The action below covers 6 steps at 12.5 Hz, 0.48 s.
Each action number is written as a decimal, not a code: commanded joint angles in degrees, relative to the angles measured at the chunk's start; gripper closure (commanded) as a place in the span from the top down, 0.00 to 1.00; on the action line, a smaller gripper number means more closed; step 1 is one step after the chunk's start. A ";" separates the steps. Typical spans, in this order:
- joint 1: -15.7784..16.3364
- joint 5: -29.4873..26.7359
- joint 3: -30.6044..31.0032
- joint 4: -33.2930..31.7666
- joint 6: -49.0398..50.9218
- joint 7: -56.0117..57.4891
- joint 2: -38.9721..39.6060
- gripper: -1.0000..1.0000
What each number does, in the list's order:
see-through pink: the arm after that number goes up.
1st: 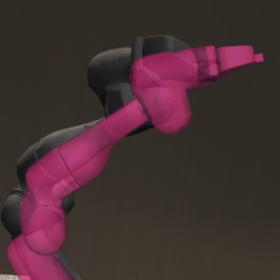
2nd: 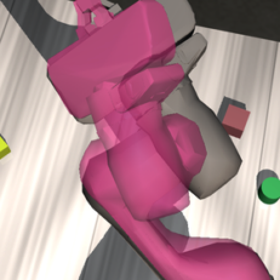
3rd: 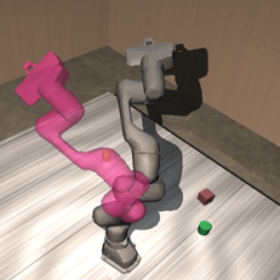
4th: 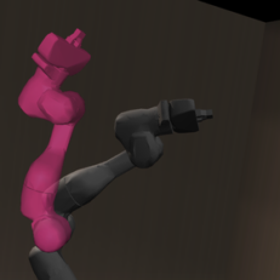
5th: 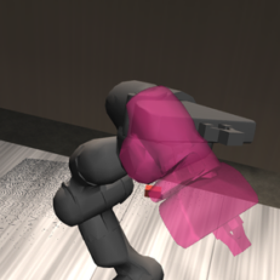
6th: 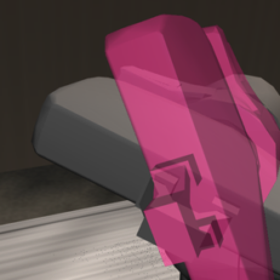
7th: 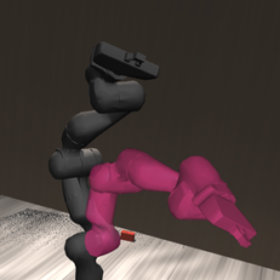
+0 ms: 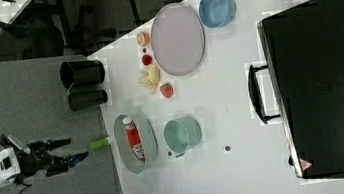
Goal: Pick Ketchup from the table and place it in strainer.
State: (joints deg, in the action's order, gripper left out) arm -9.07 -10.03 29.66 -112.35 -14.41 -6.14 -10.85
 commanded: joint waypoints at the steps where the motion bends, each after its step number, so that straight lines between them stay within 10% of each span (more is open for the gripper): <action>1: -3.90 -0.89 -10.33 1.15 2.13 4.50 0.31 1.00; 6: -3.99 7.53 -18.58 2.28 4.83 6.82 0.09 1.00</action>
State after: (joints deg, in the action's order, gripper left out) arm -14.32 -3.71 9.49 -110.62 -10.47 -2.89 -11.04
